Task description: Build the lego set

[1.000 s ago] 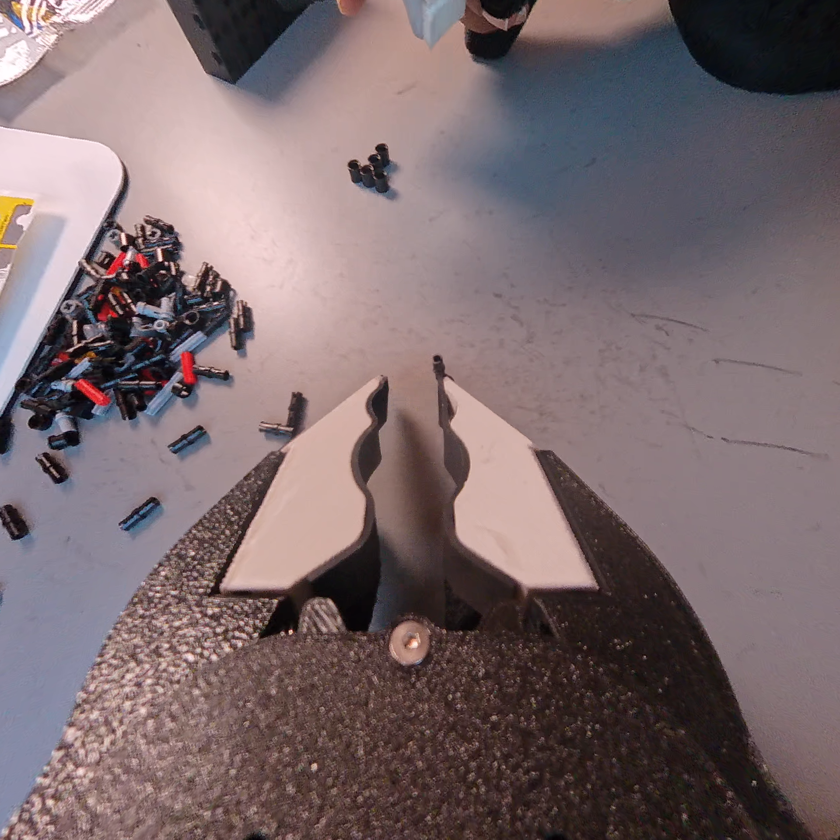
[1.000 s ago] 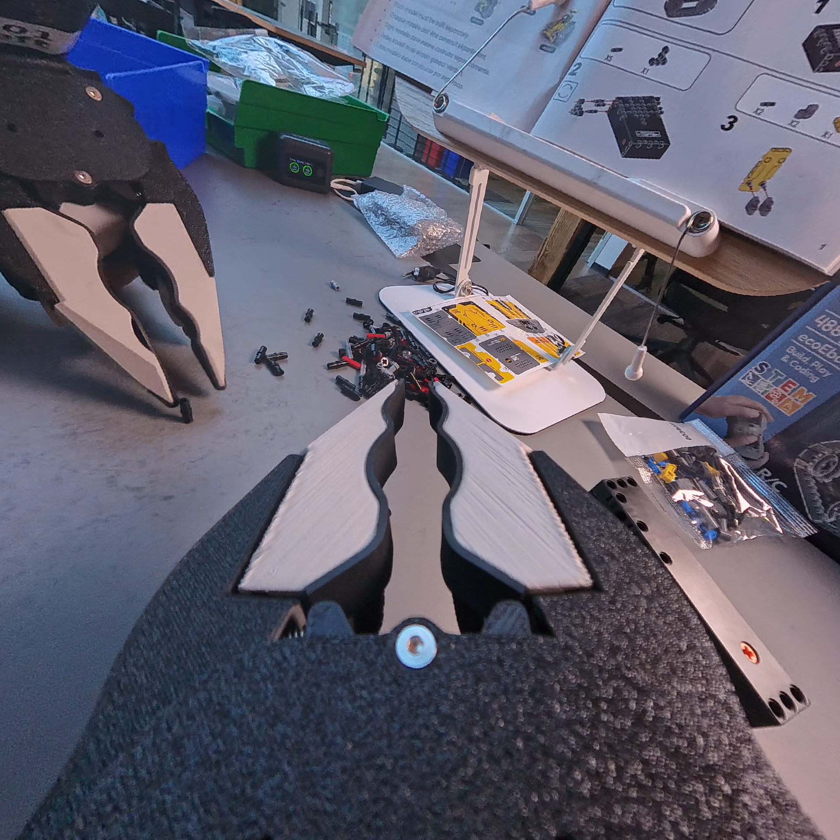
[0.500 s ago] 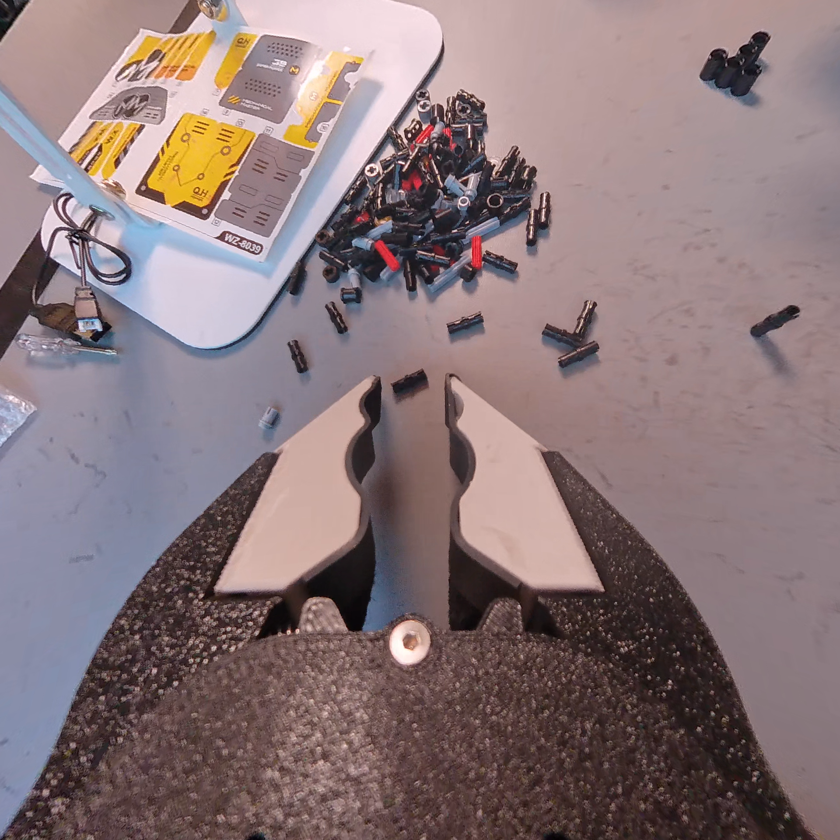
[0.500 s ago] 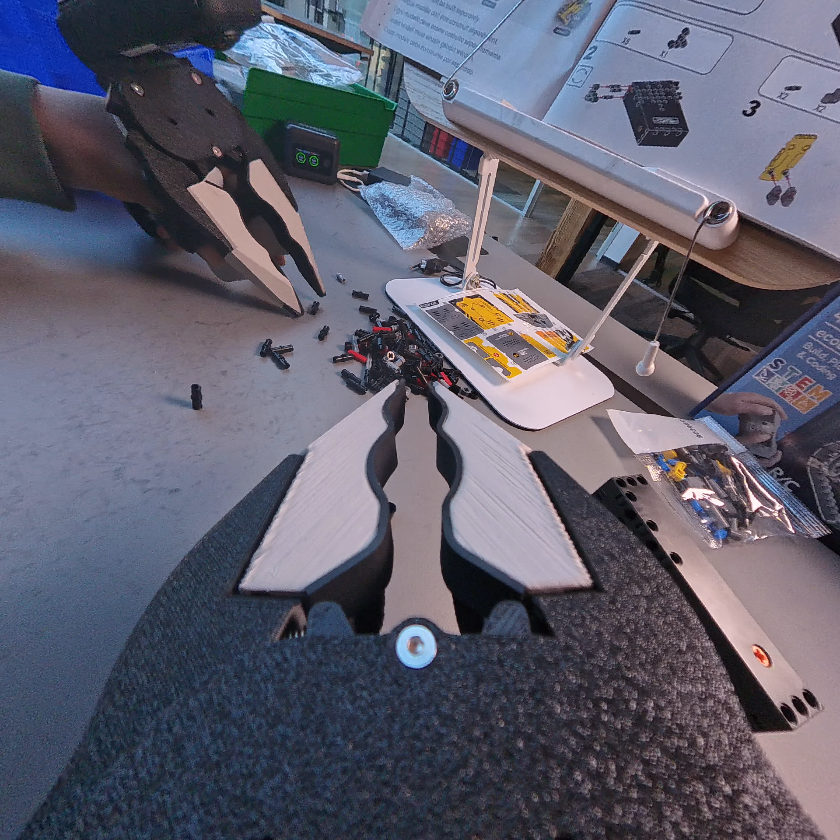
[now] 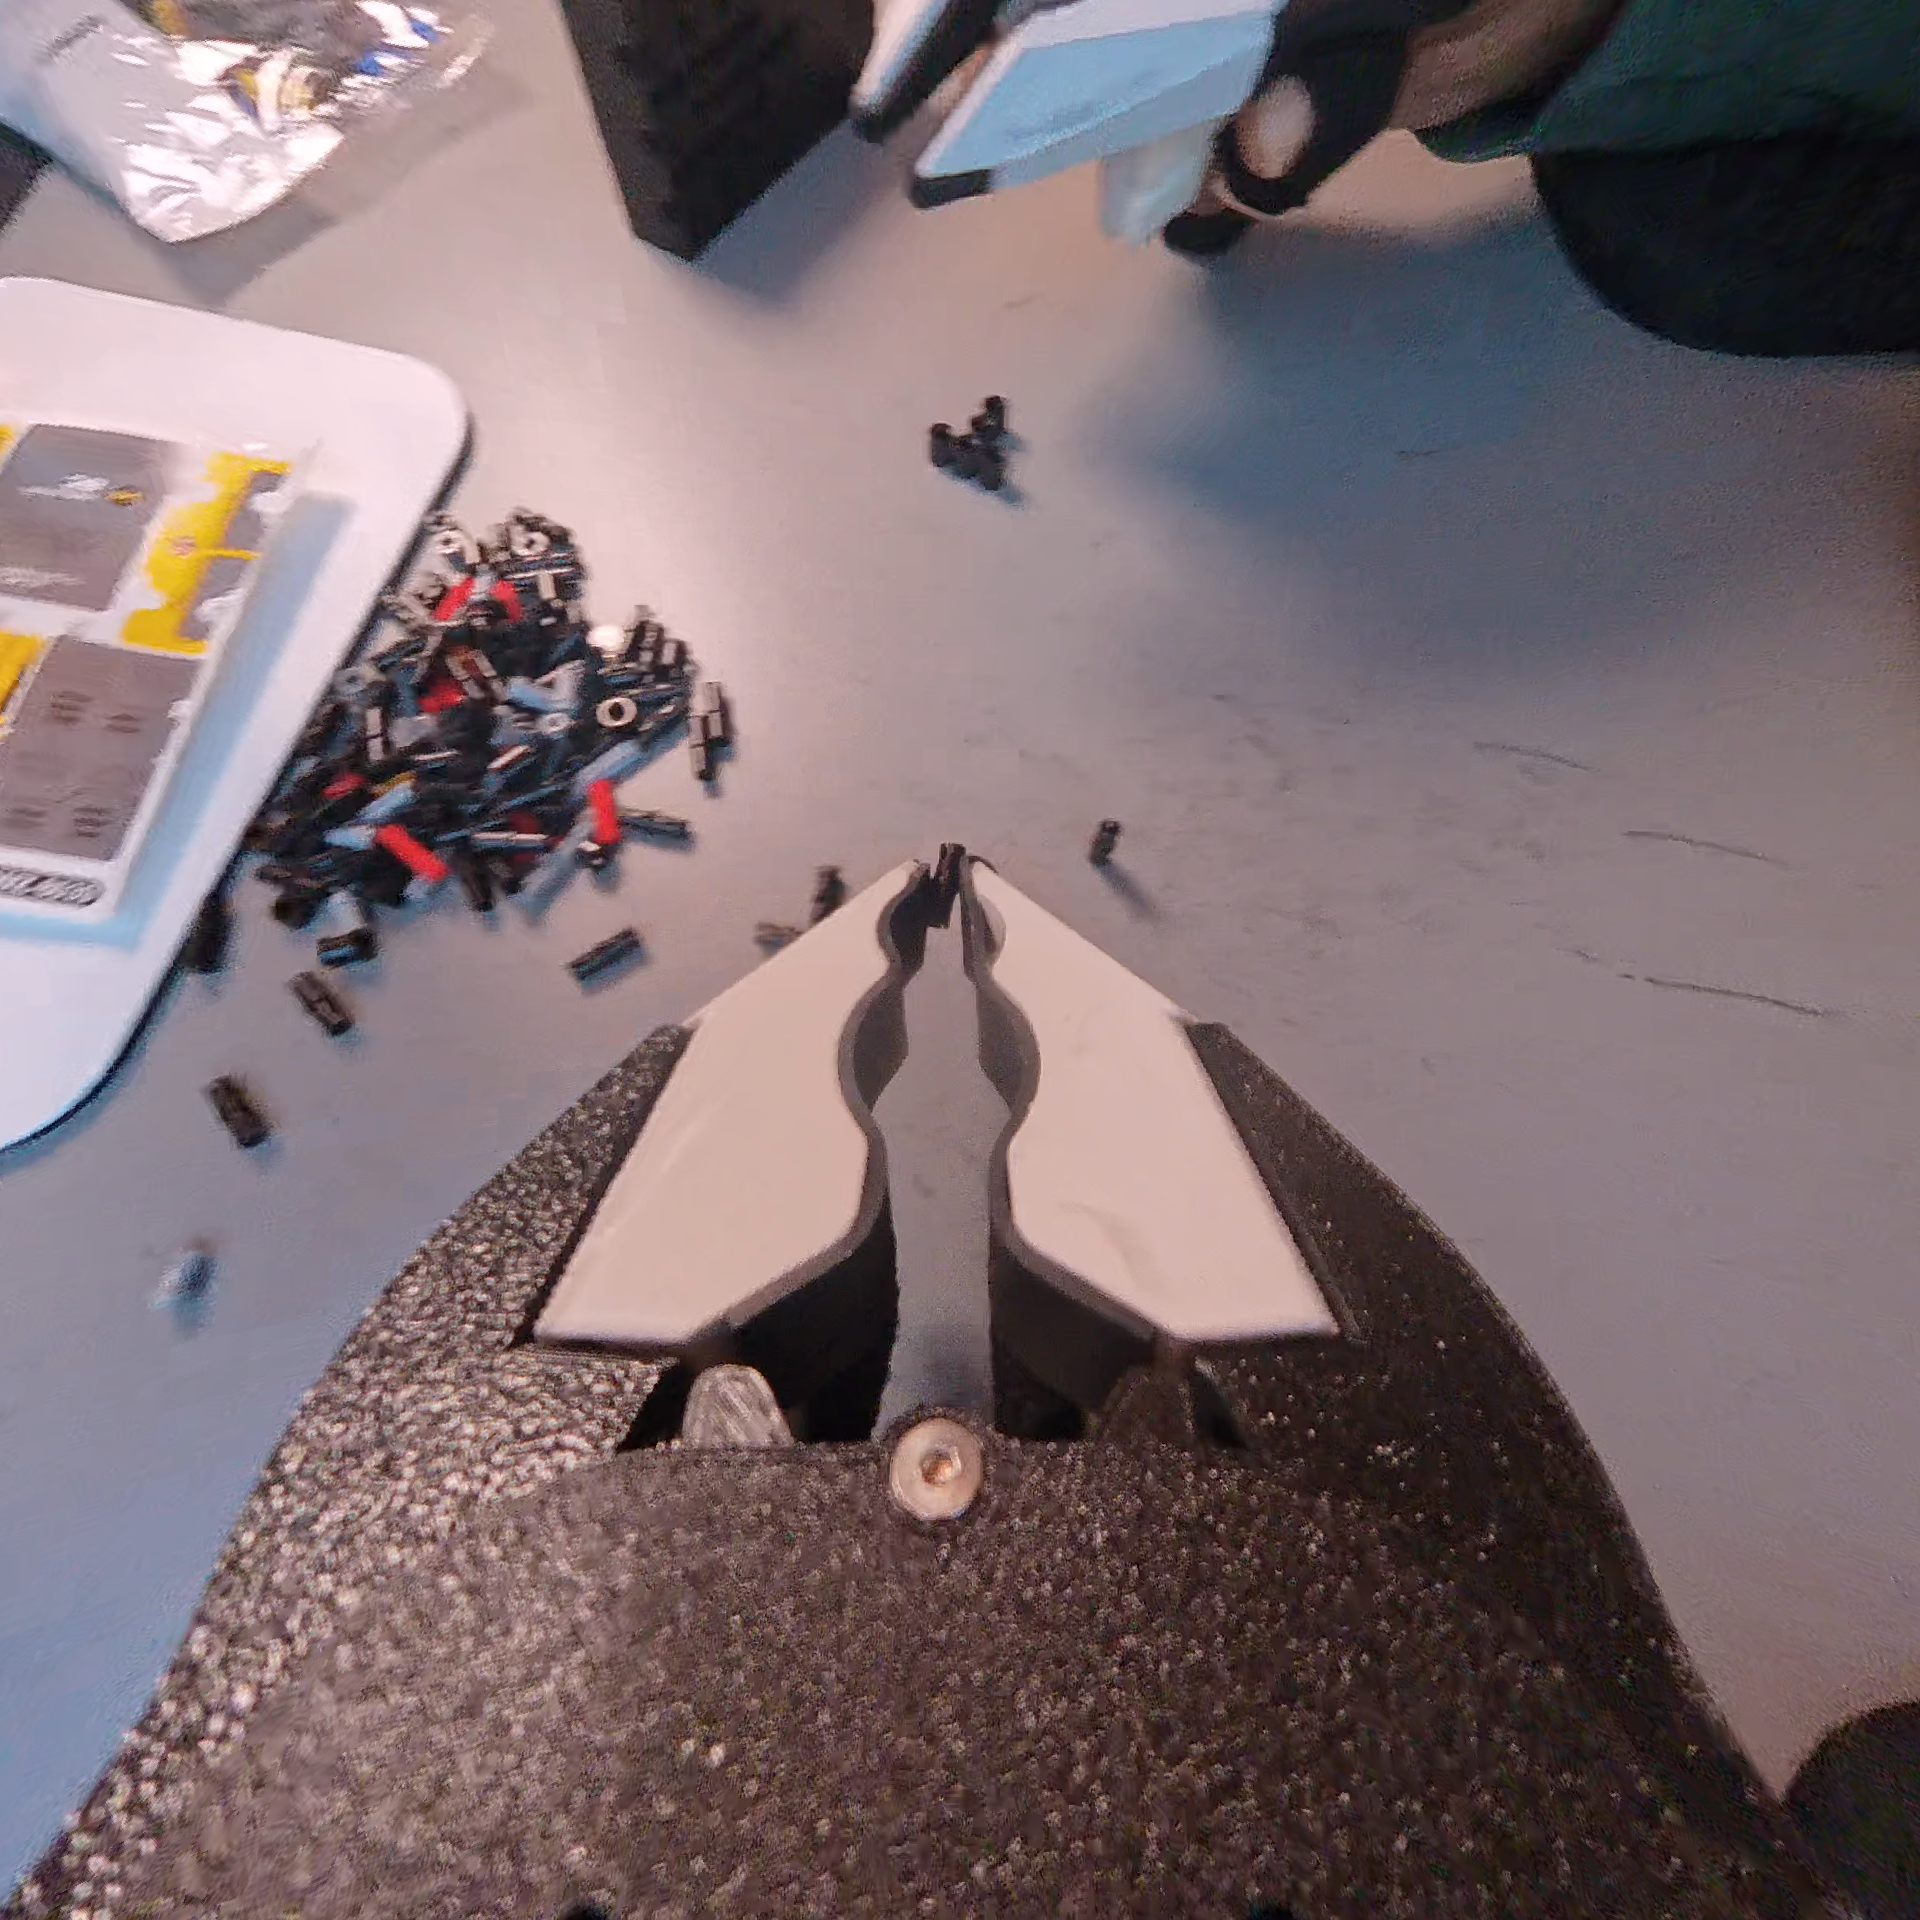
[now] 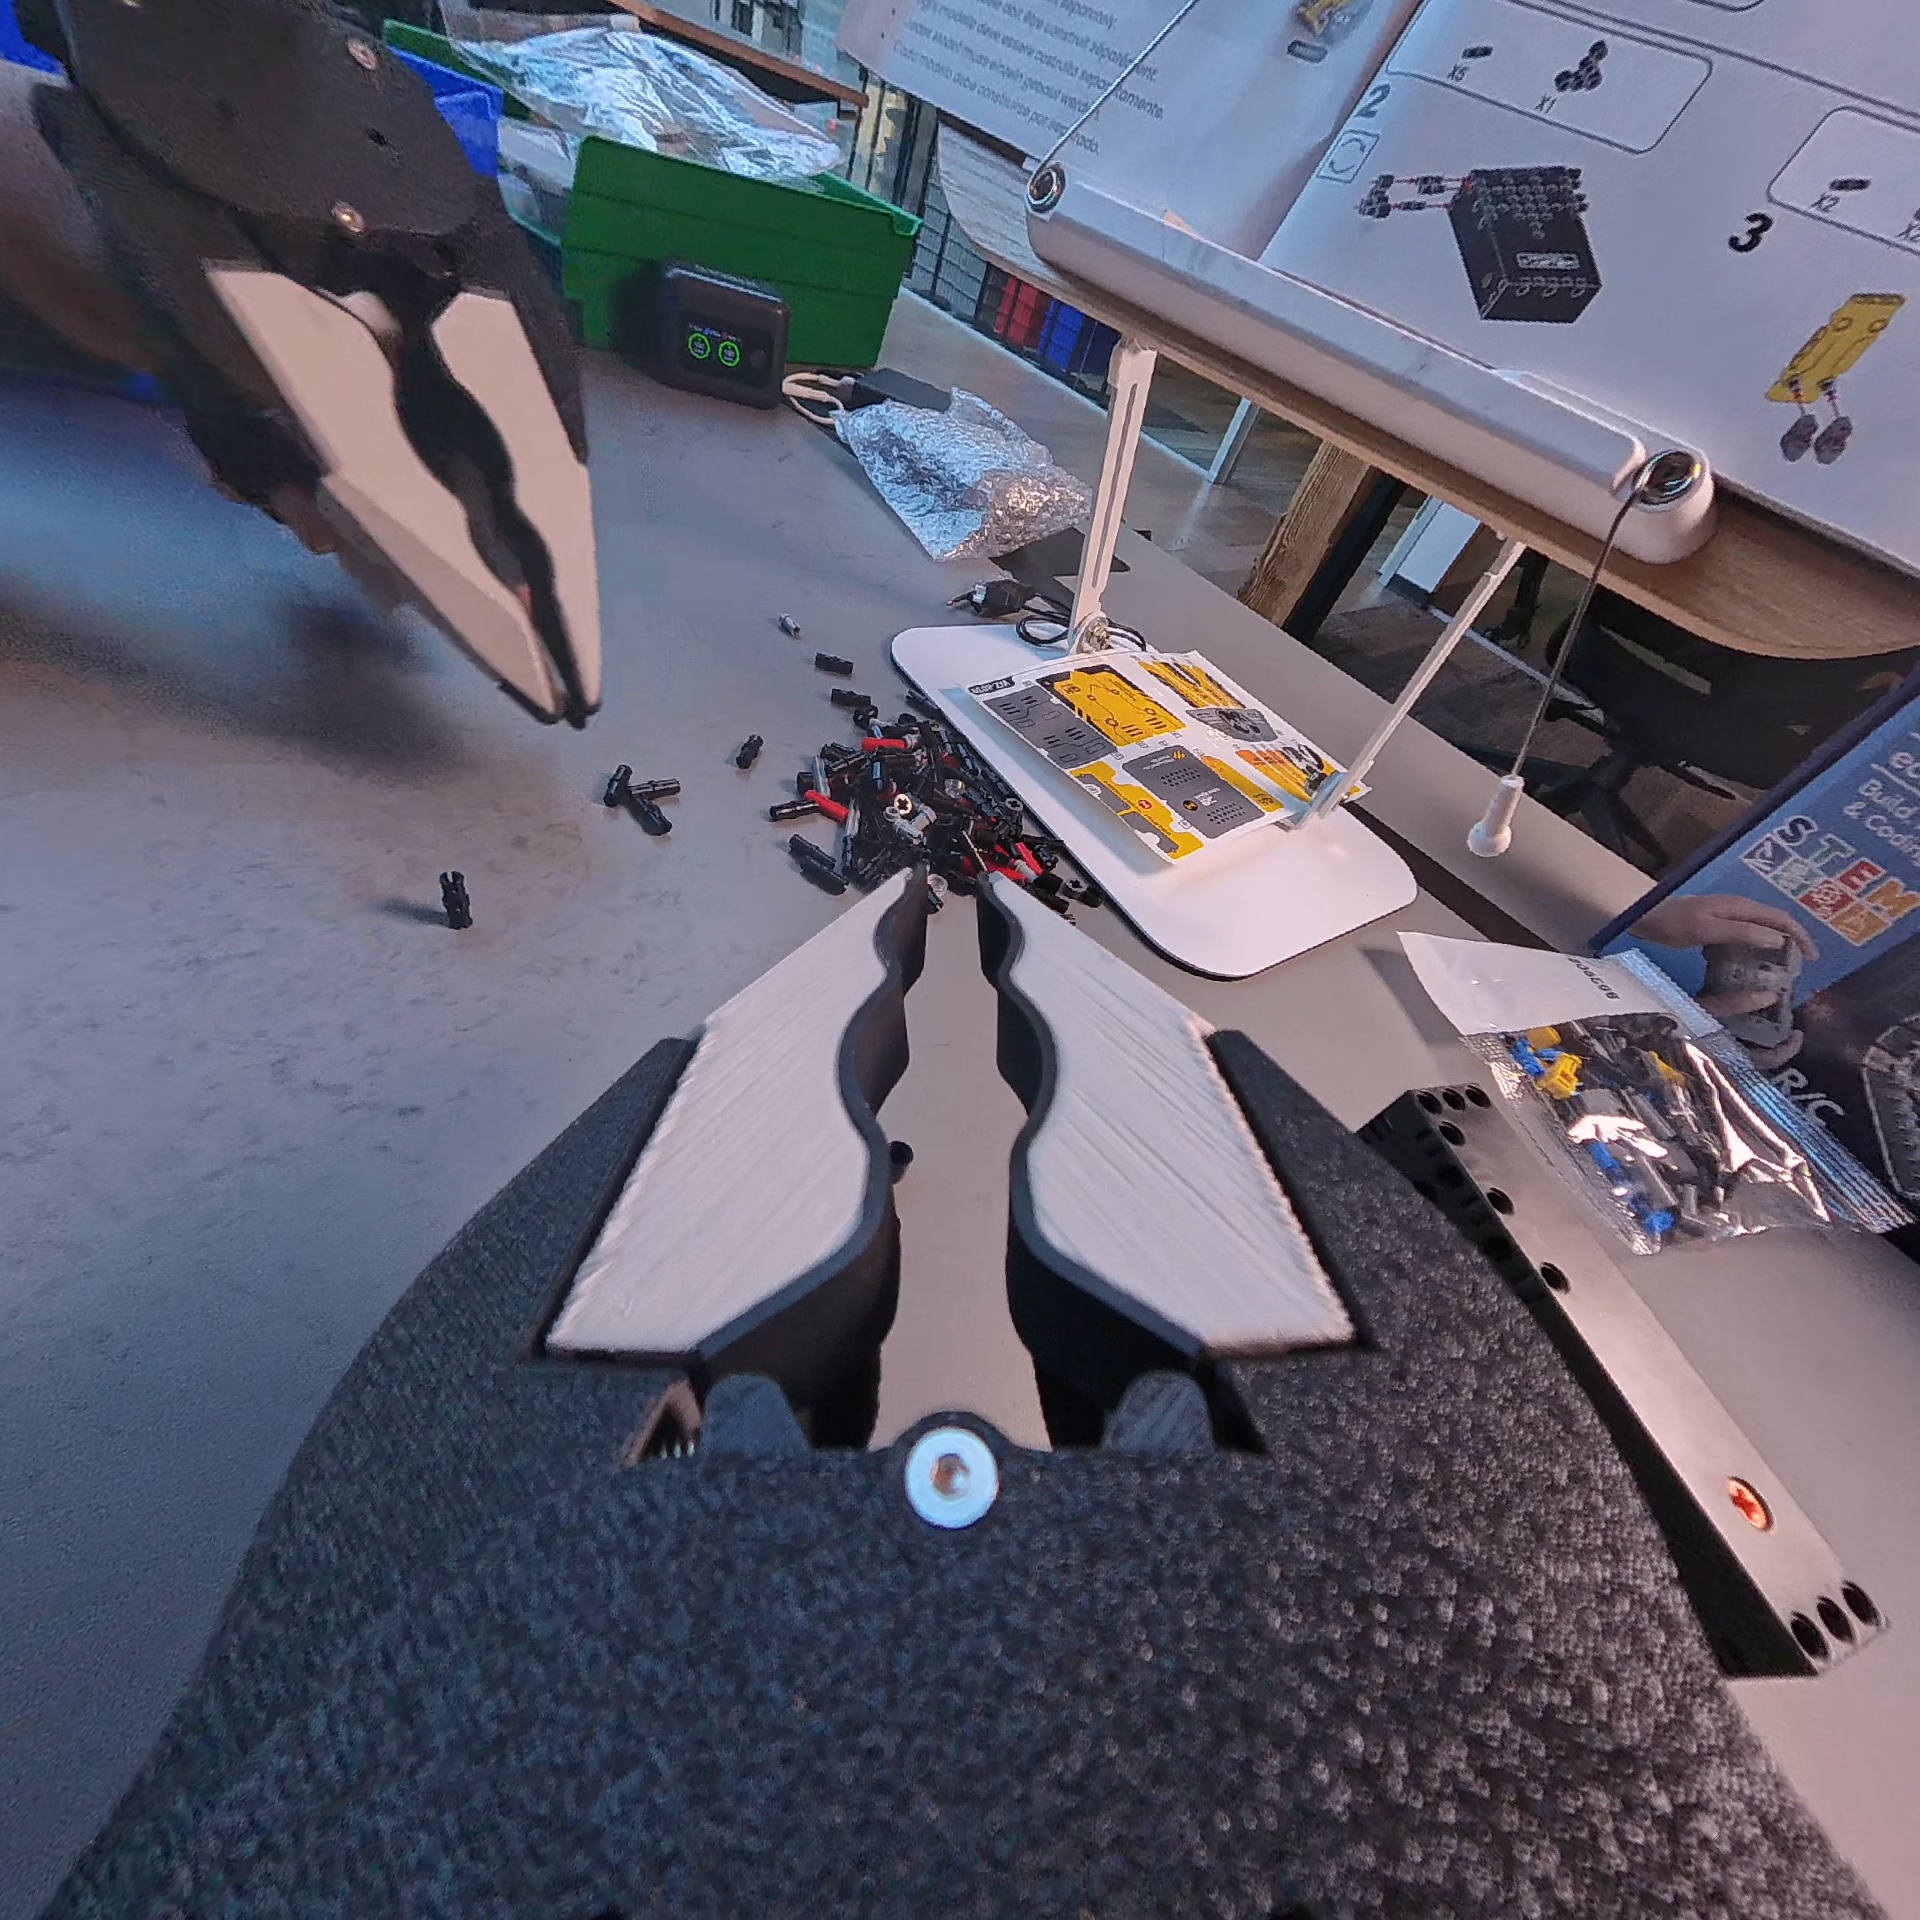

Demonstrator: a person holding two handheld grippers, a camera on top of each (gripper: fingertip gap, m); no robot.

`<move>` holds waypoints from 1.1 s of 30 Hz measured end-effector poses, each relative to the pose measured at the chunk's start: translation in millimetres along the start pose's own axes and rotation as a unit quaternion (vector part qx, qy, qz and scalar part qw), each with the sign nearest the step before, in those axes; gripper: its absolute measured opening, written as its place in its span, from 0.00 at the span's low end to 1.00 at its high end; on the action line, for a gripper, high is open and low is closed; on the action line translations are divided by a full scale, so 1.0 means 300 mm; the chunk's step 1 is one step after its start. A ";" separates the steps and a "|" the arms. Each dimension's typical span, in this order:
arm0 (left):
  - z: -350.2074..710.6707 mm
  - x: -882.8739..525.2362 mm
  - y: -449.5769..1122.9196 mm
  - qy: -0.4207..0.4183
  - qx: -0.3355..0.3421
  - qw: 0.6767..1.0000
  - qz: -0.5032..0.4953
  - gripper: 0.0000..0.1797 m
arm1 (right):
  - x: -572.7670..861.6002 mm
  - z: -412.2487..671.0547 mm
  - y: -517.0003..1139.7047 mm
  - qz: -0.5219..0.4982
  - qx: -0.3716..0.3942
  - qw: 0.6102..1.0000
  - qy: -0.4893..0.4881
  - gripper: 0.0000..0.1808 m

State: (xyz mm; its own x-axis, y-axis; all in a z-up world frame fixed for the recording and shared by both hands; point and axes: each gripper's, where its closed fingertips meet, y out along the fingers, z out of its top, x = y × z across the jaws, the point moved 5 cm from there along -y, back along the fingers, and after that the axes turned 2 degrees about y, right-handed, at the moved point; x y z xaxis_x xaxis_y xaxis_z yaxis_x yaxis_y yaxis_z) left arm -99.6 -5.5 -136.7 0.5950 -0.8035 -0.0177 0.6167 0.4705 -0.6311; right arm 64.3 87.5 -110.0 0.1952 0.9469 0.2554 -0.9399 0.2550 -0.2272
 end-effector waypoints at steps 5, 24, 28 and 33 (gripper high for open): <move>-0.020 0.091 0.069 0.043 -0.051 0.997 -0.026 0.03 | -0.002 -0.001 0.000 0.000 -0.001 1.000 -0.001 0.04; -0.098 -0.051 0.024 -0.007 -0.052 0.996 0.067 0.13 | -0.002 -0.001 -0.003 0.007 -0.002 1.000 0.006 0.04; -0.095 -0.051 0.034 0.006 -0.056 0.996 0.069 0.12 | -0.003 -0.002 -0.001 0.009 -0.002 1.000 0.009 0.04; -0.087 -0.045 0.047 0.014 -0.059 0.997 0.046 0.04 | -0.007 -0.003 0.003 0.011 -0.004 1.000 0.006 0.04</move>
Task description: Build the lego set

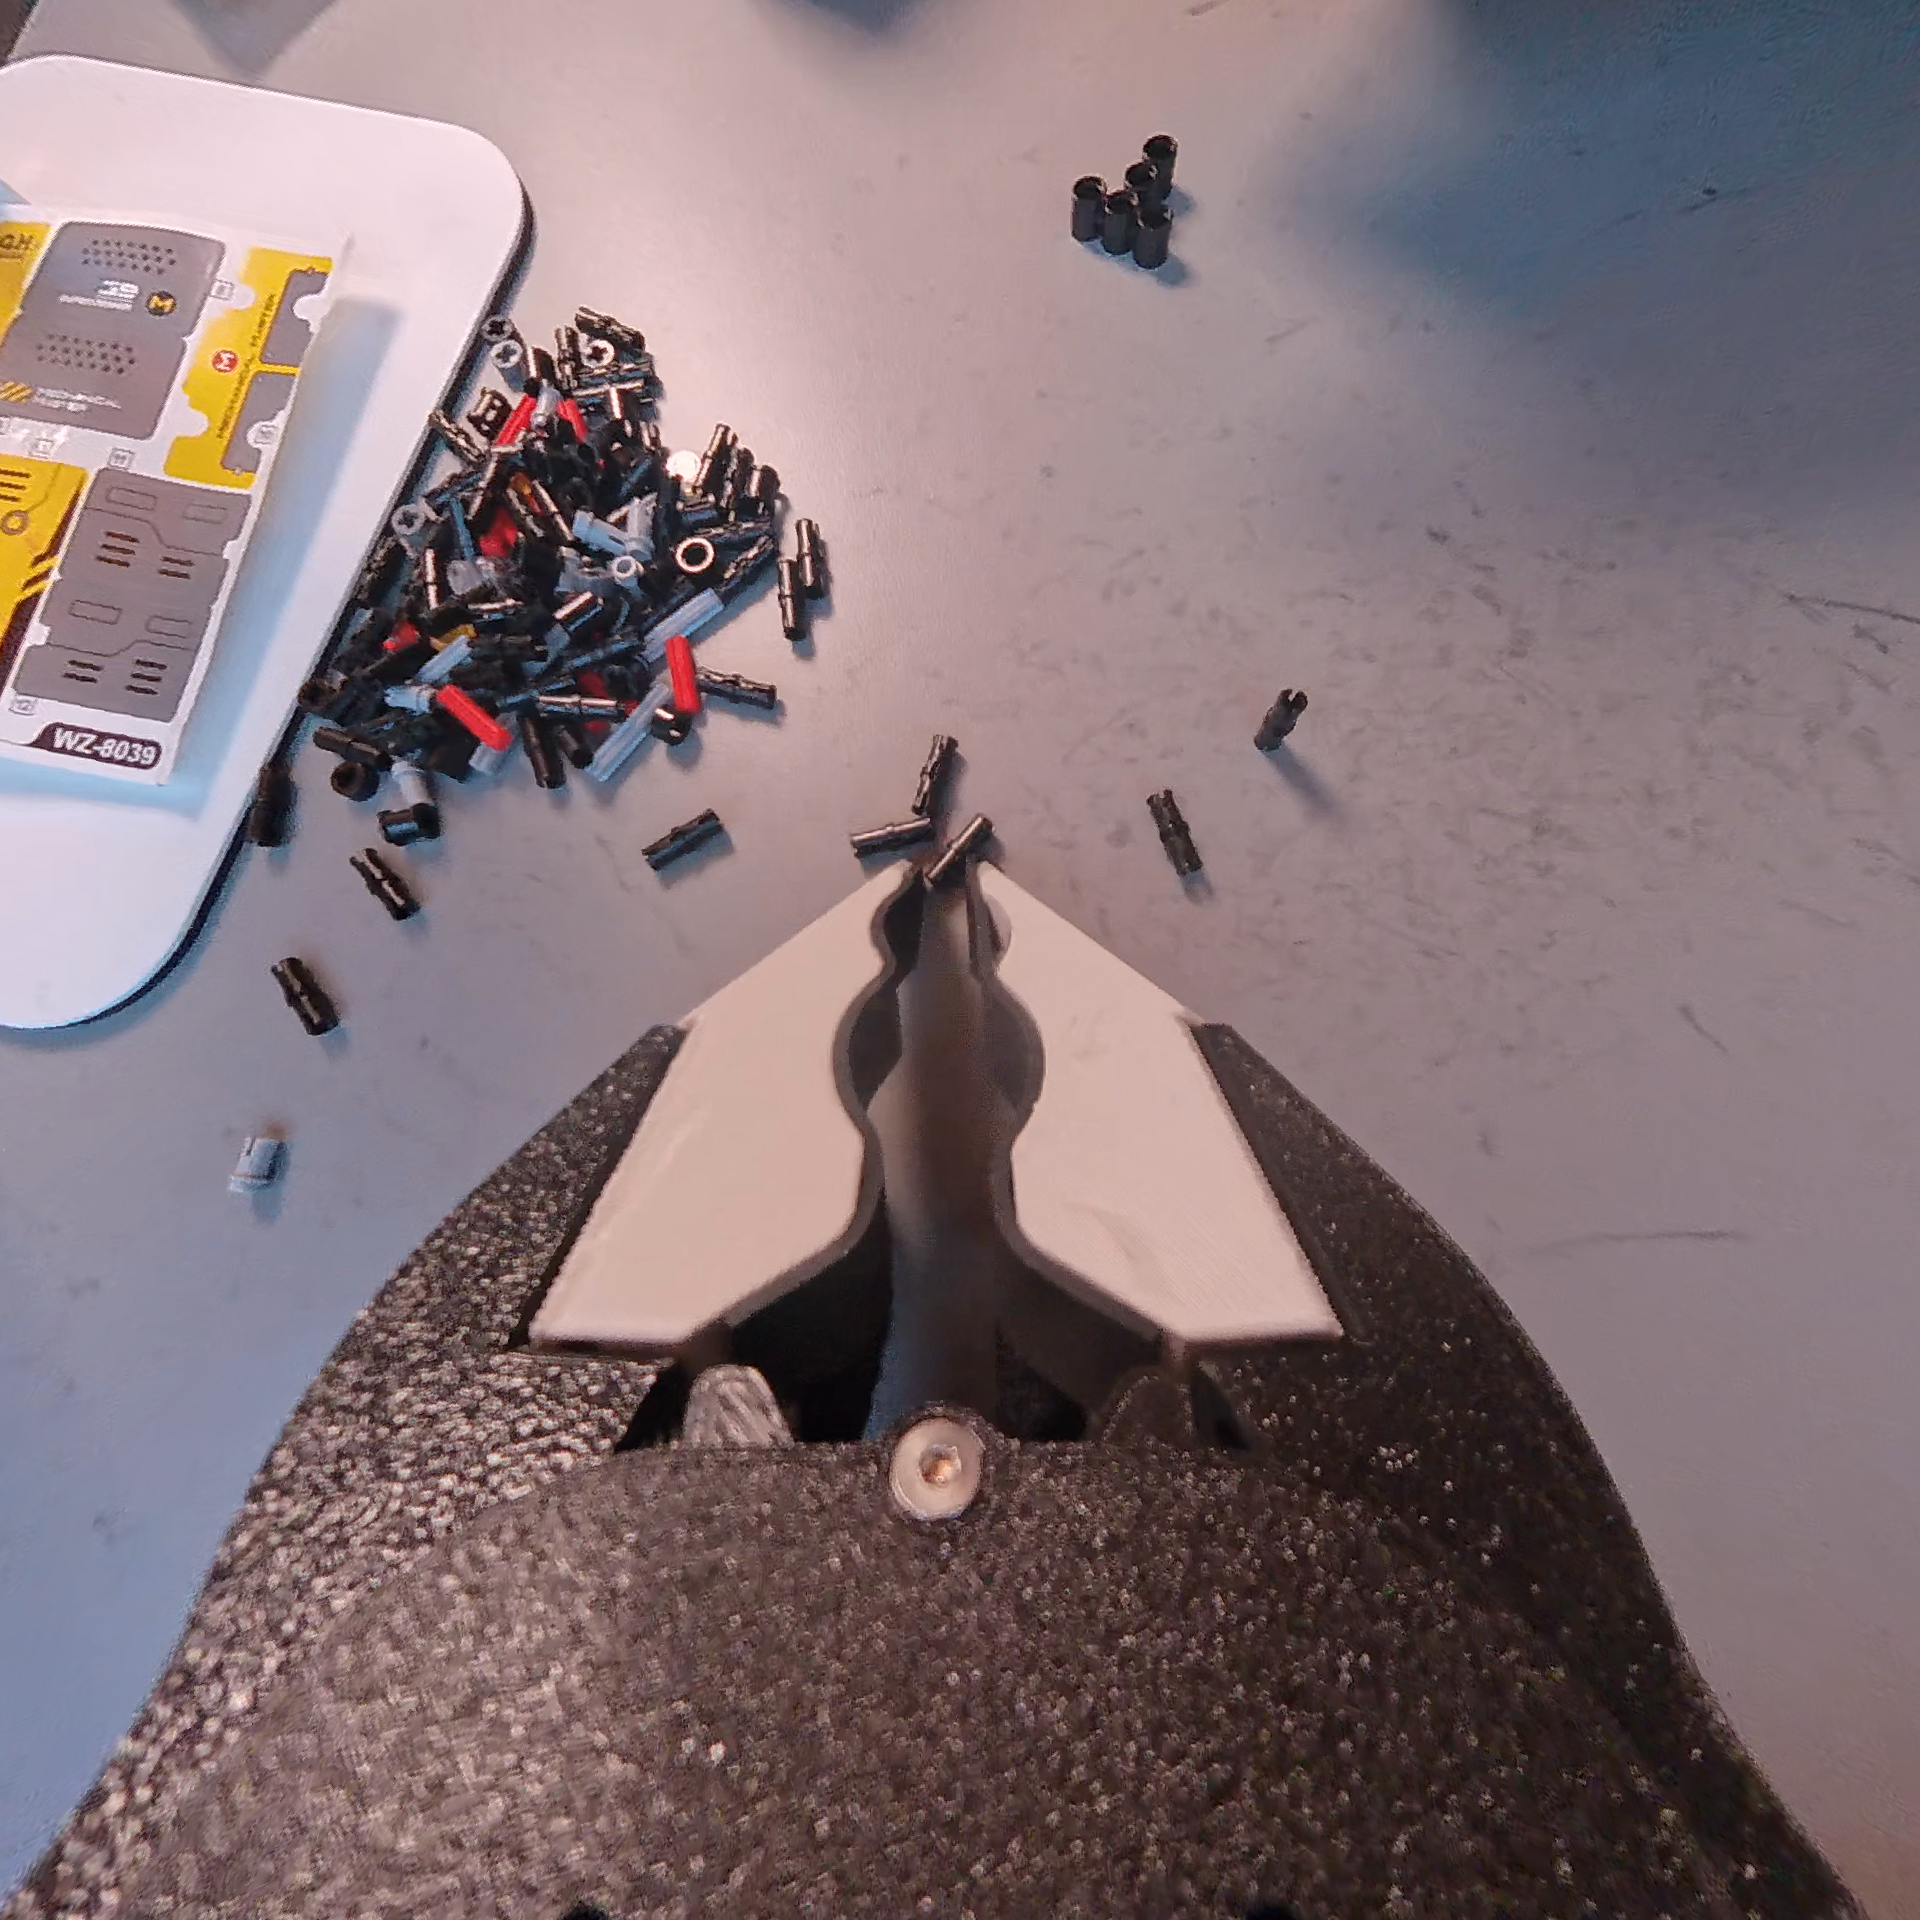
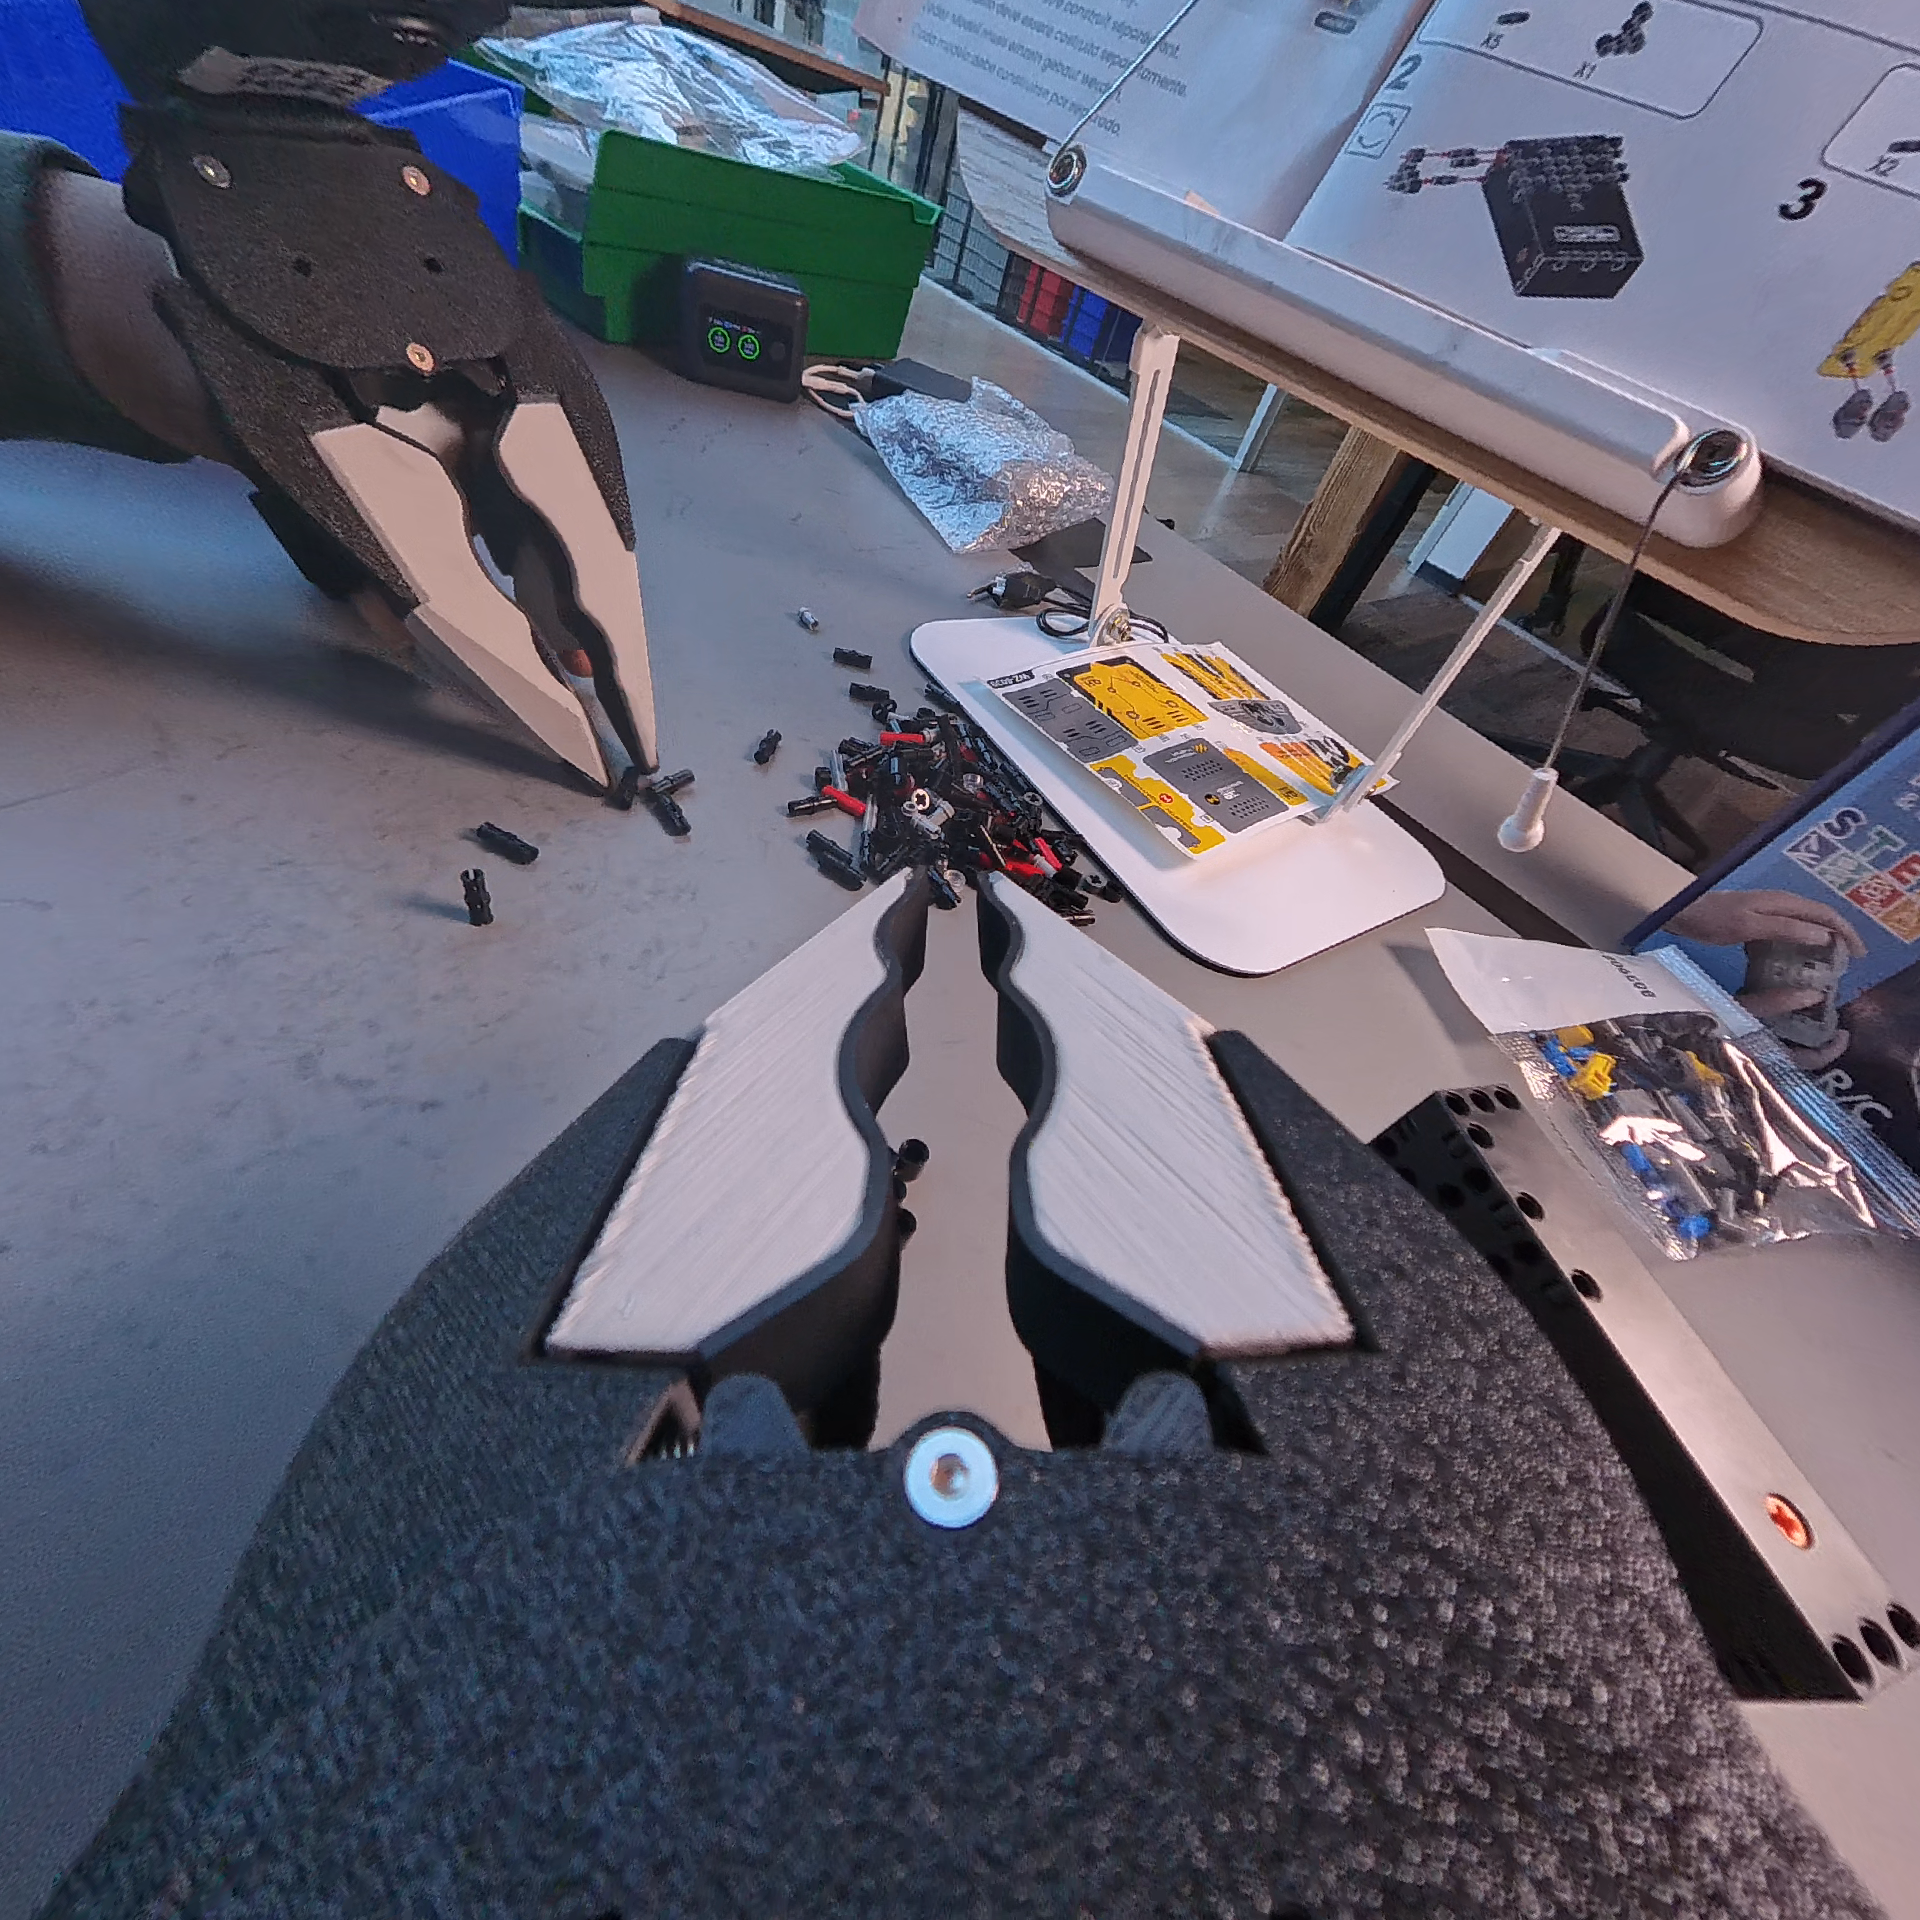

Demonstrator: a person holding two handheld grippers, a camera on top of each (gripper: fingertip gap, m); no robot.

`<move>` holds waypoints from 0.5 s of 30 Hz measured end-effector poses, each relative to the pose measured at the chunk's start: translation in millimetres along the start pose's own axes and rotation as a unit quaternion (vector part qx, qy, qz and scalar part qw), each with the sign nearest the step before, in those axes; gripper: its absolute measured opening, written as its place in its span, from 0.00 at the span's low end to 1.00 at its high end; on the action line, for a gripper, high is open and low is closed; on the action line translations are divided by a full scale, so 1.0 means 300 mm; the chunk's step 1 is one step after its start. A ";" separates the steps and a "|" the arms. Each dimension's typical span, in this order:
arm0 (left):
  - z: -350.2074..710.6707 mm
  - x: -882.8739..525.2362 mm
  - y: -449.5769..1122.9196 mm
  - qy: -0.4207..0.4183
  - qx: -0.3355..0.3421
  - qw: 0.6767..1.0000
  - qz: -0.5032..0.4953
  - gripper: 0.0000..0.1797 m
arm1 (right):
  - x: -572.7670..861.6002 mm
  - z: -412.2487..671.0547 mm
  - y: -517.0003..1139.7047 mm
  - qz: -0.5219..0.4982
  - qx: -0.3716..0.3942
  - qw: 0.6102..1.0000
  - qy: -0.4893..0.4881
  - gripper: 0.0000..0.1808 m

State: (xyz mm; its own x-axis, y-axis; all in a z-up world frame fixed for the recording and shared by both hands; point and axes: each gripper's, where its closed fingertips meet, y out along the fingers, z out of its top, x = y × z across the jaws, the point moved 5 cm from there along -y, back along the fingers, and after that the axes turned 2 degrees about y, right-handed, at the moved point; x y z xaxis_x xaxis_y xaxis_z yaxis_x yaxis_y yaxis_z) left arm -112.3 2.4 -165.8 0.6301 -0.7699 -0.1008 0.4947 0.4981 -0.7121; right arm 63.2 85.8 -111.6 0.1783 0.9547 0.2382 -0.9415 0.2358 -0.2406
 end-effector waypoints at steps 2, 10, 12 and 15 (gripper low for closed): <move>0.001 0.008 0.001 0.004 -0.003 1.000 -0.006 0.02 | 0.000 0.000 -0.001 -0.001 0.000 1.000 -0.001 0.04; 0.033 0.086 -0.009 0.018 0.008 0.998 -0.059 0.02 | -0.003 -0.001 -0.001 -0.001 -0.001 1.000 -0.005 0.04; 0.028 0.095 0.002 0.024 -0.003 0.998 -0.060 0.02 | -0.003 -0.001 -0.001 0.000 -0.002 1.000 -0.006 0.04; 0.026 0.096 0.007 0.023 -0.004 0.998 -0.060 0.04 | -0.004 -0.002 -0.002 0.000 -0.003 1.000 -0.007 0.04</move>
